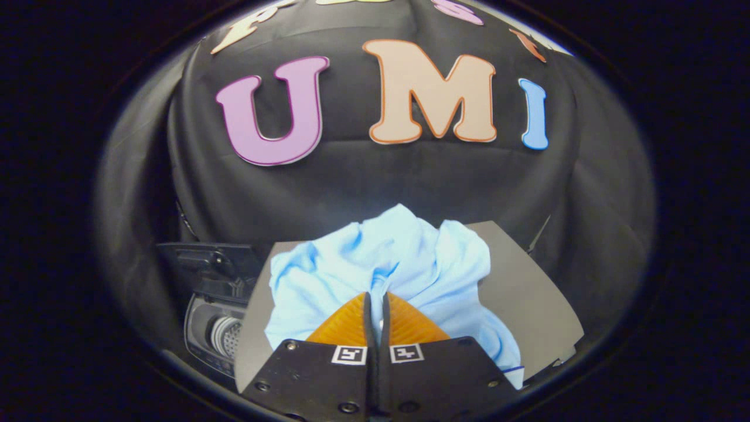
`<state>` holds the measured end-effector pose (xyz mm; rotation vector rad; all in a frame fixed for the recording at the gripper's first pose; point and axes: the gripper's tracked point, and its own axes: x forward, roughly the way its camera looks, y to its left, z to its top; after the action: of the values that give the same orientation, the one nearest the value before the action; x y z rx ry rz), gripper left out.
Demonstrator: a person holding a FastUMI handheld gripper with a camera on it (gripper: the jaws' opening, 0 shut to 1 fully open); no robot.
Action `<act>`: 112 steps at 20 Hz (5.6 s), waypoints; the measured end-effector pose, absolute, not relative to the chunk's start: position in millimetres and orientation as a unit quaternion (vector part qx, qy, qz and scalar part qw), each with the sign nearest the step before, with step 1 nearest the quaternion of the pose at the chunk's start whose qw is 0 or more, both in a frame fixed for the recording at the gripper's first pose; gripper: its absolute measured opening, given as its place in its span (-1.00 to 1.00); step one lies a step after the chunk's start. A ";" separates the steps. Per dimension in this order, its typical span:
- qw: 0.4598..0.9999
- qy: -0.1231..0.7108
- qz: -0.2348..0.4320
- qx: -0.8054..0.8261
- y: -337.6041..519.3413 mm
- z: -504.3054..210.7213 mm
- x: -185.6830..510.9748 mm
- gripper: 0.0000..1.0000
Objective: Put the clothes into the washing machine and then close the washing machine lid.
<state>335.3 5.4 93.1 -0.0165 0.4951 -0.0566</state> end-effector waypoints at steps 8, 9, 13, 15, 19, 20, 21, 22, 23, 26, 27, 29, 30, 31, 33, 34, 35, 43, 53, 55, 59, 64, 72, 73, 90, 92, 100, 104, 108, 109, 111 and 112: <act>0.976 0.210 0.049 0.015 122.9 131.2 298.2 -0.99; 0.977 0.207 0.054 0.011 134.5 135.6 297.5 -1.00; 0.979 0.194 0.067 0.007 180.4 145.1 299.1 -0.99; 0.979 0.192 0.065 0.029 198.6 142.4 304.0 -0.99; 0.979 0.181 0.077 0.053 239.1 131.4 310.4 -0.99; 0.978 0.182 0.083 0.054 248.8 124.9 312.1 -1.00; 0.978 0.184 0.090 0.050 258.2 118.8 314.0 -1.00; 0.976 0.190 0.095 0.040 267.8 108.9 315.2 -1.00; 0.975 0.195 0.098 0.031 275.9 99.5 316.2 -0.99; 0.966 0.220 0.130 0.029 305.1 65.5 321.1 -1.00; 0.966 0.223 0.132 0.021 311.0 55.7 323.6 -0.99; 0.961 0.239 0.139 0.019 322.6 31.7 327.8 -0.99; 0.958 0.247 0.140 0.022 328.3 18.7 329.7 -0.99; 0.956 0.256 0.140 0.018 332.7 4.2 333.2 -0.99; 0.953 0.269 0.138 0.005 339.5 -28.2 337.1 -0.99; 0.951 0.276 0.136 0.003 344.4 -45.4 337.4 -0.99; 0.949 0.285 0.136 0.006 349.3 -61.9 340.9 -0.99; 0.923 0.362 0.127 0.020 354.4 -170.1 355.9 -0.99; 0.889 0.450 0.086 -0.016 336.9 -265.2 361.2 -0.93; 0.874 0.478 0.083 -0.014 341.7 -270.0 351.5 -0.87; 0.878 0.475 0.062 -0.009 335.3 -270.7 356.5 -0.09; 0.879 0.473 0.060 -0.002 335.4 -270.6 351.4 0.97; 0.915 0.395 0.073 0.044 355.4 -197.4 344.6 0.97; 0.921 0.379 0.075 0.042 355.9 -178.8 348.2 0.96; 0.994 0.085 0.060 -0.016 371.5 64.8 466.5 0.94; 0.995 0.078 0.047 -0.028 374.8 64.8 480.2 0.94; 0.999 0.034 -0.001 -0.022 367.5 61.9 523.1 0.93; 0.996 0.069 0.014 -0.061 376.9 26.0 530.1 0.93; 0.999 0.030 0.022 -0.034 374.3 31.8 523.2 0.93; 1.000 0.009 0.021 -0.016 373.3 39.0 521.2 0.93; 1.000 -0.009 0.015 -0.025 372.3 41.8 510.4 0.93; 1.000 -0.012 0.014 -0.021 371.4 41.0 507.2 0.93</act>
<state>507.2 371.4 41.0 -0.0425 -0.0240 0.0273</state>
